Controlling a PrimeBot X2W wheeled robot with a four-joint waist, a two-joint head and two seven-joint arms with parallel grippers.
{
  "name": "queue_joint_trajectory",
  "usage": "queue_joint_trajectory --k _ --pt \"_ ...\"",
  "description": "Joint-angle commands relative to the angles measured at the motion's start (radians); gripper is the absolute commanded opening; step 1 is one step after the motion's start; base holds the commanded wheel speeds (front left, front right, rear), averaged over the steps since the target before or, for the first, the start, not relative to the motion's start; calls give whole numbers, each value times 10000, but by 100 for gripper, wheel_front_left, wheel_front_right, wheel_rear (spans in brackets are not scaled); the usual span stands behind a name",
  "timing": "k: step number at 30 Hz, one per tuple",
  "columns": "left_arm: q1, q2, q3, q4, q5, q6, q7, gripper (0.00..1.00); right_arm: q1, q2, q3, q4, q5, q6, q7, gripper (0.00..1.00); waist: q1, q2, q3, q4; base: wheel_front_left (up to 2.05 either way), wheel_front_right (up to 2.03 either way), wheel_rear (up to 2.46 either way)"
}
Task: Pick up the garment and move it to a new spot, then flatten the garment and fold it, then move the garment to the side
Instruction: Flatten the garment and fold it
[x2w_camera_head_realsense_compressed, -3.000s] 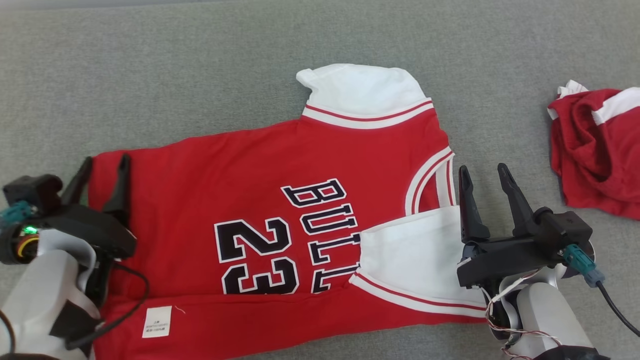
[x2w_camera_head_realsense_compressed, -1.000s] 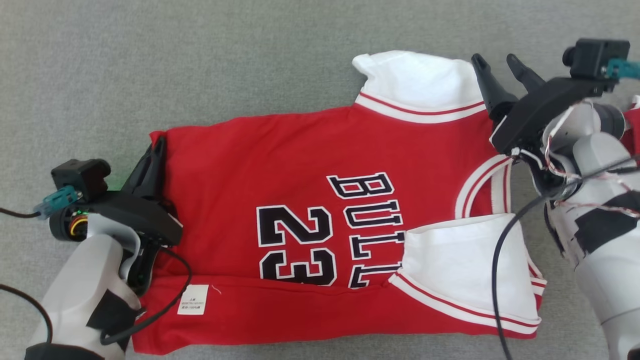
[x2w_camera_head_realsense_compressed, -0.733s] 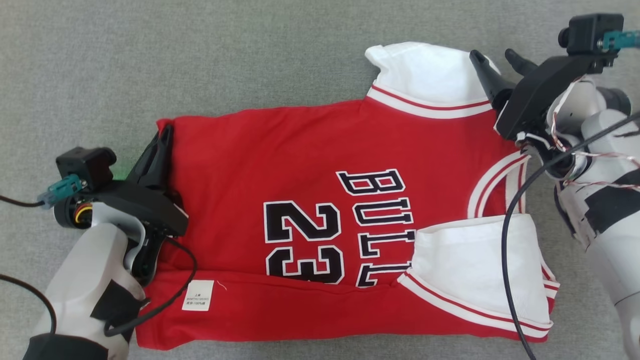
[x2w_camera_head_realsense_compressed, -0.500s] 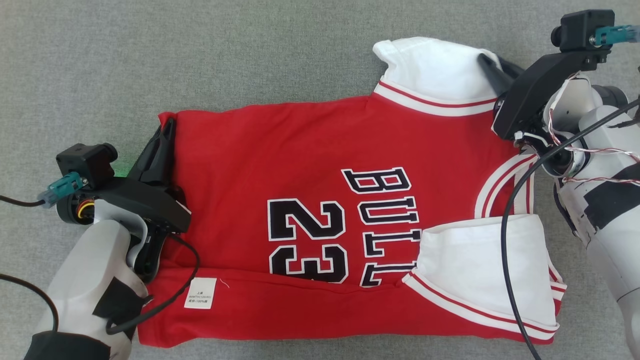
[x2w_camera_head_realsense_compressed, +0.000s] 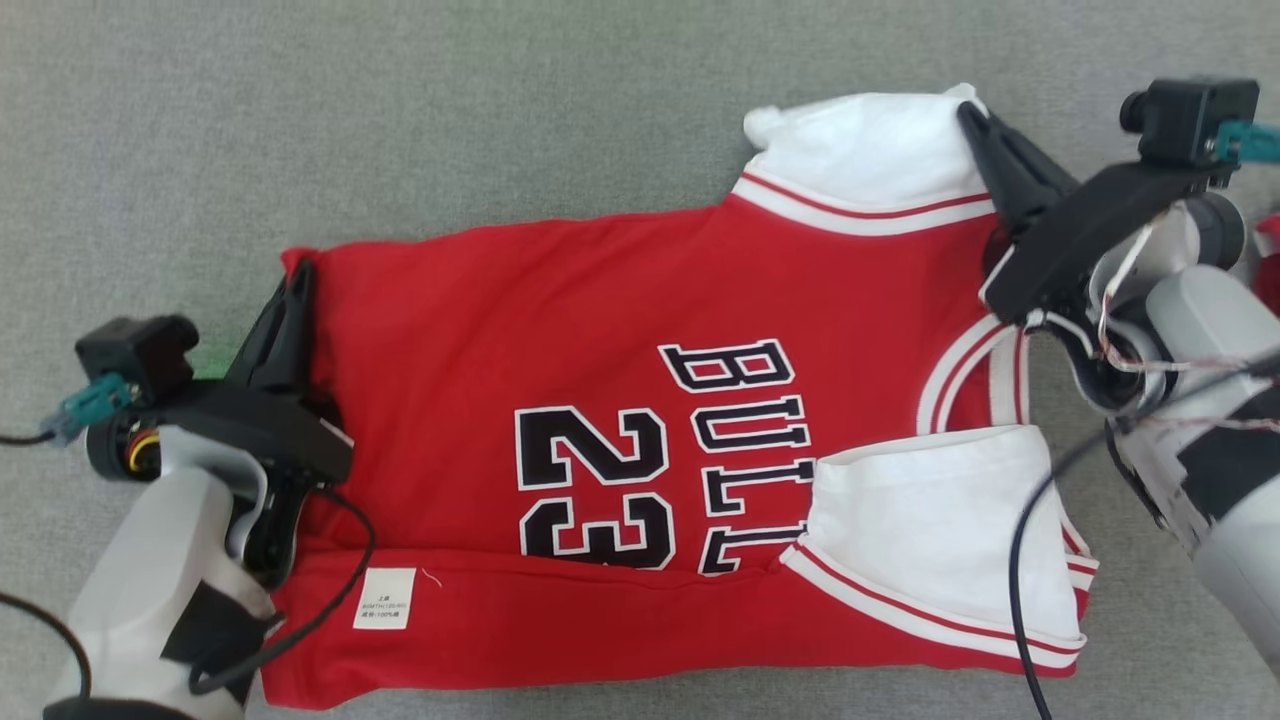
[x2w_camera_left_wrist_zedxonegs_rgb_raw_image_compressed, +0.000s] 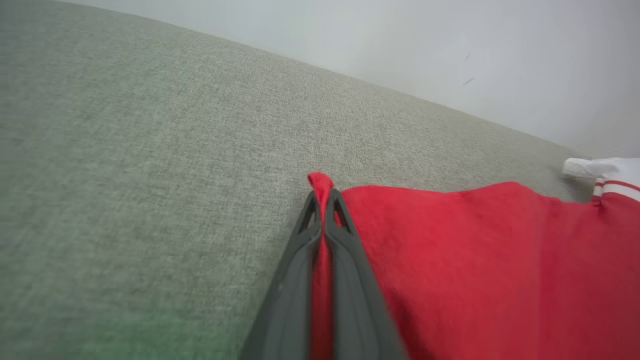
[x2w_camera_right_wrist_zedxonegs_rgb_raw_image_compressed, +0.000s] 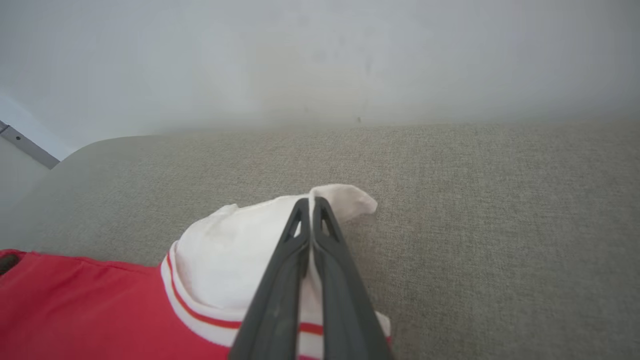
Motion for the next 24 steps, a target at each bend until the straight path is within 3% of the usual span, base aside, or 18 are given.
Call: queue_joint_trajectory --k 1,12,24 --pt "474 80 131 -49 53 -2 7 0 352 -348 342 -585 187 -4 -411 0 -1 -1 -168 -113 0 0 0" --pt "1491 143 351 -688 161 -2 2 0 1757 -1708 1974 -2364 793 -4 -1574 0 -1 -1 -849 -166 0 0 0" --pt "2349 366 463 -1139 52 -2 2 0 3176 -2110 2435 -2821 1224 -4 -2493 0 -1 -1 -1531 -277 0 0 0"
